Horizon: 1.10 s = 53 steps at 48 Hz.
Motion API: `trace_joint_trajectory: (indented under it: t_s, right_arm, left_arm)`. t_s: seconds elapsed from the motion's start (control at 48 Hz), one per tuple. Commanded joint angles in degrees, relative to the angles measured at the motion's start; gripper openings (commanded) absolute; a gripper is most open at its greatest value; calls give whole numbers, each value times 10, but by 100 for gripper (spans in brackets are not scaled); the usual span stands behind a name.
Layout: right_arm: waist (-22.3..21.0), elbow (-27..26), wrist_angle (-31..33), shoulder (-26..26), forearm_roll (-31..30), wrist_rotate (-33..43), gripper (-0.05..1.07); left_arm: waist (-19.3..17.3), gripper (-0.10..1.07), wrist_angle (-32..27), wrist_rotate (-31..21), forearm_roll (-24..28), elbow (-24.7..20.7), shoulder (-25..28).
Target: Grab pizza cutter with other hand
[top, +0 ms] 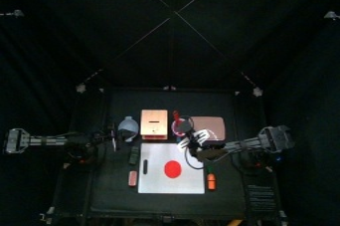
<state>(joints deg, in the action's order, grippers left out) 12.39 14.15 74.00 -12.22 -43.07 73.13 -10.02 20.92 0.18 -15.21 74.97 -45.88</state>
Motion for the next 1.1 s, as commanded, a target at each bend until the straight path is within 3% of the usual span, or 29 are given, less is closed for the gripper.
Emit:
trace_joint_trajectory:
  t_s: [0.0, 0.125, 0.271, 0.396, 0.562, 0.625, 0.729, 1.083]
  right_arm:
    - [0, 53, -89, -70, -13, 1, 49]
    - [-8, 169, -259, -152, -27, 4, 49]
    - [-54, 299, -469, -250, -52, 8, 48]
    - [-104, 367, -592, -280, -72, -3, 48]
    - [-135, 420, -743, -269, -186, -35, 48]
    - [-141, 430, -775, -257, -227, -42, 48]
    - [-144, 431, -787, -231, -244, -58, 48]
    - [-159, 427, -796, -195, -250, -75, 44]
  left_arm:
    - [0, 11, 5, 2, 1, -20, 2]
    - [0, 11, 11, 4, 3, -26, 1]
    - [0, 11, 13, 4, 10, -31, 1]
    - [1, 11, 13, 4, 12, -33, 3]
    - [1, 11, 13, 4, 25, -39, 4]
    - [2, 11, 13, 4, 38, -40, 4]
    - [10, 11, 13, 4, 53, -42, 6]
    - [34, 17, 21, 4, 79, -48, 61]
